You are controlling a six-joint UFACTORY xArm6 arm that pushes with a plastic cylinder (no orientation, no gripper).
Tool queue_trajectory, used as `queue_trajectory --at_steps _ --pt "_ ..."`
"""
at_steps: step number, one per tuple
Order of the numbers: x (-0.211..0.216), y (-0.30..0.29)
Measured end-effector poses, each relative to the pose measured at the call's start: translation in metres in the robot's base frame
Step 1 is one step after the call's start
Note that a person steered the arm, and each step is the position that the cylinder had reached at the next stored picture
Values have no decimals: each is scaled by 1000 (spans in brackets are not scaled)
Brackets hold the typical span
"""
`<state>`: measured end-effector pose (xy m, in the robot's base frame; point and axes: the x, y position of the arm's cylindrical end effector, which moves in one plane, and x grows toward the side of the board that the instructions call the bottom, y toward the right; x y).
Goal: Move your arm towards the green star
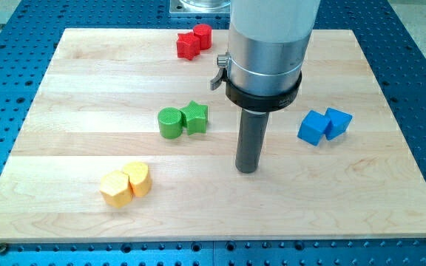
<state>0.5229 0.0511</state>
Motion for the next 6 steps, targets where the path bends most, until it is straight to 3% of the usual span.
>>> queue_trajectory --at_steps 4,6 --pt "0 -7" --pt "-21 -16"
